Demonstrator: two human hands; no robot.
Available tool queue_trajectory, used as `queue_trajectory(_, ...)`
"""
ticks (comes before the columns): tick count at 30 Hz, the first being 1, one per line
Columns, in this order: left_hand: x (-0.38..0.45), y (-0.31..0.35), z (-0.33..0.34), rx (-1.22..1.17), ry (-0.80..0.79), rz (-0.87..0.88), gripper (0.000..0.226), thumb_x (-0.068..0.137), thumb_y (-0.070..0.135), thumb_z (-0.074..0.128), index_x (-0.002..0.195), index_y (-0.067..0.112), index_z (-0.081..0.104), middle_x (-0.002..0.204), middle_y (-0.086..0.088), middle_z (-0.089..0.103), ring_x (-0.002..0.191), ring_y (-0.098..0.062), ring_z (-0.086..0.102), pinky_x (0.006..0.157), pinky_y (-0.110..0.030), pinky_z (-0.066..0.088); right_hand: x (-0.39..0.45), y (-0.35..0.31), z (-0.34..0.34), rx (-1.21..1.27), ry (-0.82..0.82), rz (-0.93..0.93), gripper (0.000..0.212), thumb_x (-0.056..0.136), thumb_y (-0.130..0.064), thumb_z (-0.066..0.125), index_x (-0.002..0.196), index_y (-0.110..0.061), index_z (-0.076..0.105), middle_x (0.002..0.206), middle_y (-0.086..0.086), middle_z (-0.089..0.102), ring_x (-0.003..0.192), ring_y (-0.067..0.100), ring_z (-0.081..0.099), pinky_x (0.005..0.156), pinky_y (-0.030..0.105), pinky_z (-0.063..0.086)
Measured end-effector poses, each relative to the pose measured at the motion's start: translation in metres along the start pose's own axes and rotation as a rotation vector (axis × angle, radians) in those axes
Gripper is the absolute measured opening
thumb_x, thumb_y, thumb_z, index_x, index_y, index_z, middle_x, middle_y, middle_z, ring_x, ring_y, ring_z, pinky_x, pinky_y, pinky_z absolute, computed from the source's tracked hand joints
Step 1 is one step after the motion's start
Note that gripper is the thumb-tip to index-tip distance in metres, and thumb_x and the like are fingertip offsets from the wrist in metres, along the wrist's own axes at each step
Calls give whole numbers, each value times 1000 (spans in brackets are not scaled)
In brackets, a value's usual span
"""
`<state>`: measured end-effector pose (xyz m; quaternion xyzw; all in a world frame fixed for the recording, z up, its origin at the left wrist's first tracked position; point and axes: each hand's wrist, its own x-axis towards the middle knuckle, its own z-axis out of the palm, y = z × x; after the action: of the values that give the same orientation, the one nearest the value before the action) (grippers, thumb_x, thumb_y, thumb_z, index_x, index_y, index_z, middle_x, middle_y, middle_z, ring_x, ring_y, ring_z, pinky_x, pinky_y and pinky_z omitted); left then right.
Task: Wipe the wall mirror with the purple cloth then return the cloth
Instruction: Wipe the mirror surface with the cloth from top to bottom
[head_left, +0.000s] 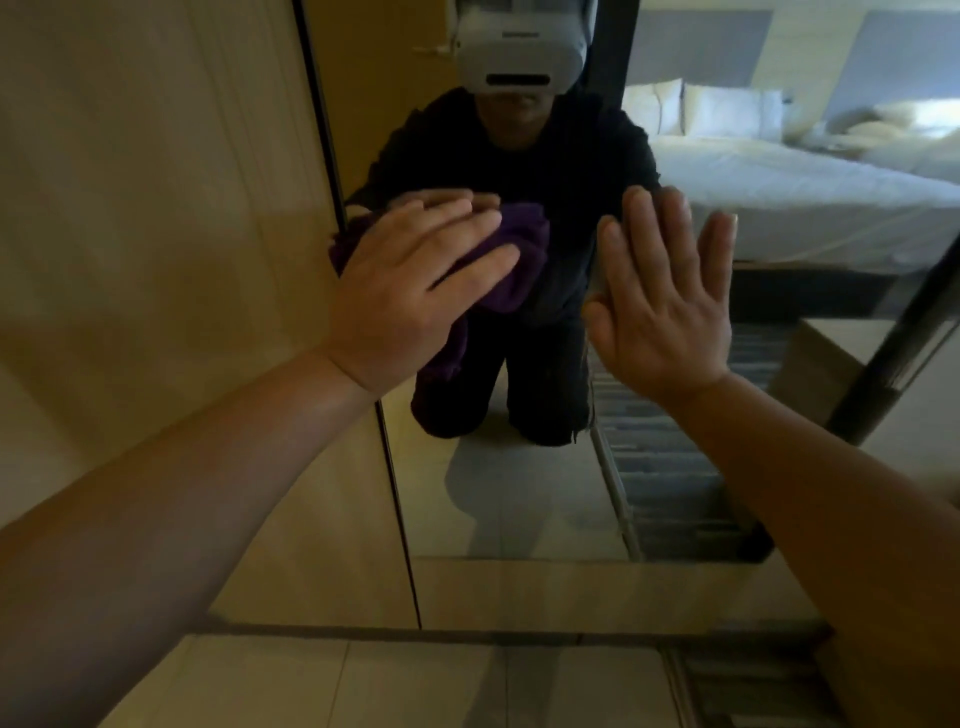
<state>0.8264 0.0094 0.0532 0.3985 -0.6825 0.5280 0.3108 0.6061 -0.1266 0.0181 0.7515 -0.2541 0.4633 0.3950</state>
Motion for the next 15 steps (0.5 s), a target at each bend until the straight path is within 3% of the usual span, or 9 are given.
queue_trajectory(3, 34, -31, -3, 62, 235, 16, 26, 95, 10, 69, 120, 17, 65, 121, -11, 68, 113, -31, 63, 93, -48, 52, -1, 1, 1, 4, 6, 12, 65, 99, -39, 47, 154, -12, 25, 161, 11, 18, 148, 31, 8, 116, 63, 14)
queue_trajectory(5, 50, -36, -5, 149, 286, 31, 23, 96, 11, 68, 118, 18, 69, 122, -8, 68, 114, -30, 62, 95, -47, 51, 0, 1, 0, 12, 9, 16, 65, 99, -39, 49, 153, -11, 27, 160, 13, 21, 147, 31, 9, 115, 63, 15)
queue_trajectory(9, 20, -24, 20, 178, 130, 11, 28, 100, 10, 60, 127, 17, 67, 136, -10, 59, 128, -31, 55, 107, -50, 43, -1, 1, -1, 47, 10, 16, 66, 99, -38, 51, 154, -13, 24, 161, 8, 17, 149, 28, 3, 116, 62, 11)
queue_trajectory(13, -40, 14, 40, 111, 54, 47, 37, 100, 13, 58, 136, 15, 58, 143, -10, 53, 135, -30, 48, 109, -49, 41, -1, 1, 1, 33, 59, 17, 63, 97, -35, 54, 152, -10, 33, 155, 18, 34, 145, 32, 17, 114, 64, 18)
queue_trajectory(15, -87, 40, 49, 62, -47, 115, 41, 101, 15, 52, 143, 15, 51, 147, -10, 49, 138, -30, 44, 115, -48, 32, -1, 0, 3, 45, 84, 13, 60, 97, -33, 53, 150, -8, 37, 153, 21, 37, 144, 33, 19, 113, 64, 18)
